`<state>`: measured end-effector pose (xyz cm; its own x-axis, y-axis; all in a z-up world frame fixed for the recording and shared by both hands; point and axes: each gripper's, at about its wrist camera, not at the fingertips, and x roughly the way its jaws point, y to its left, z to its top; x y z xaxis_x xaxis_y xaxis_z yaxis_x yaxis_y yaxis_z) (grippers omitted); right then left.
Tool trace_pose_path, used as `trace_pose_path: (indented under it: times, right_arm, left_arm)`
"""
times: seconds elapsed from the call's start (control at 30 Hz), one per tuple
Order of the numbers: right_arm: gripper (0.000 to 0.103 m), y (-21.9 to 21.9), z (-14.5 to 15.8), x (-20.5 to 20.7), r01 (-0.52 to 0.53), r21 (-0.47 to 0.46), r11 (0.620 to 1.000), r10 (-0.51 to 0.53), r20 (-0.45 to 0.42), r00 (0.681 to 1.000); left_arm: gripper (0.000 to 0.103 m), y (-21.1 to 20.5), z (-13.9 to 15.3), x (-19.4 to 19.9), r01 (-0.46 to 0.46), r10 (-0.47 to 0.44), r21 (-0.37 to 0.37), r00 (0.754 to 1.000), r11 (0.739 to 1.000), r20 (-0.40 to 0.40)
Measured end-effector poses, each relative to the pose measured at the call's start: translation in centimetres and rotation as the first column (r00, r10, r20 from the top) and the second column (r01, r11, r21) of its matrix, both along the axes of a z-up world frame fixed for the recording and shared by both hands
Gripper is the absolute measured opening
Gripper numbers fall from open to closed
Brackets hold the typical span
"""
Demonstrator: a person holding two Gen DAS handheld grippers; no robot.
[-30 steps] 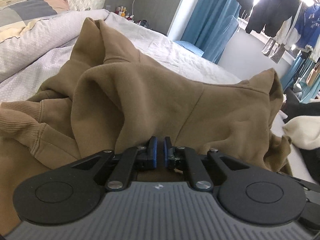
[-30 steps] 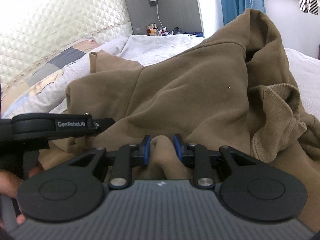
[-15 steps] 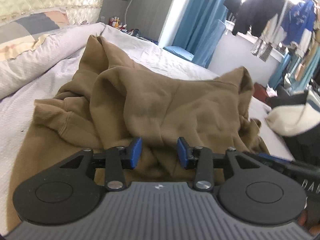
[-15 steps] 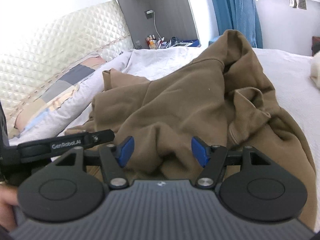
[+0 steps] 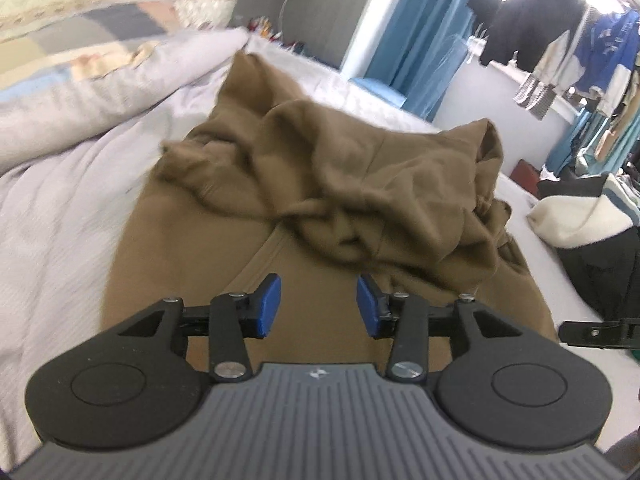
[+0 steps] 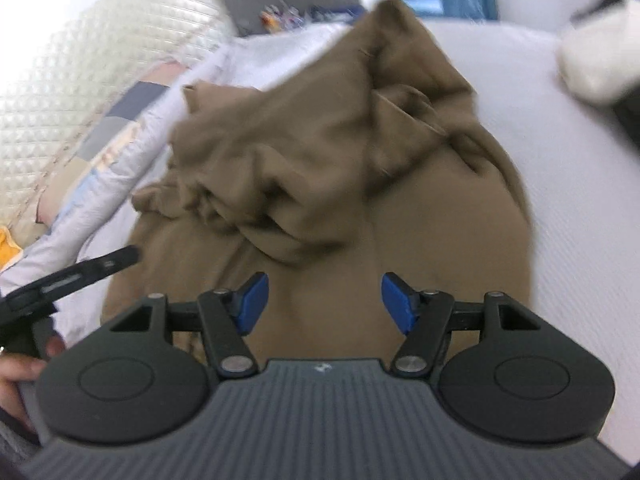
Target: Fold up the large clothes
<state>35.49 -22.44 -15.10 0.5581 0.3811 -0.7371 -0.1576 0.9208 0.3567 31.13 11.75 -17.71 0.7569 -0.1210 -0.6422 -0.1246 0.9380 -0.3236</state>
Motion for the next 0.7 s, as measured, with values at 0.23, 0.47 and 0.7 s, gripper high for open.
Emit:
trace_pose_path:
  times: [0.23,0.47,0.7]
  right_arm:
    - [0.066,-3.6,-2.1,1.0,0.158,0.108,0.981,-0.141,-0.15,0.978]
    - [0.082,-6.4,-4.8,2.2,0.392,0.06,0.918,-0.37,-0.227,0.901]
    - [0.084,-7.9,-7.9,3.3,0.47,0.075,0.88,-0.423,-0.33,0.844]
  left_arm:
    - [0.053,4.8,0.7,-1.4,-0.099,0.082,-0.126,0.987,0.987,-0.139]
    - [0.056,9.8,0.9,-2.2,-0.264,0.227,-0.164,0.95,0.95,-0.214]
    - [0.056,12.8,-1.6,0.4,-0.348,0.291,-0.154,0.908,0.925,-0.301]
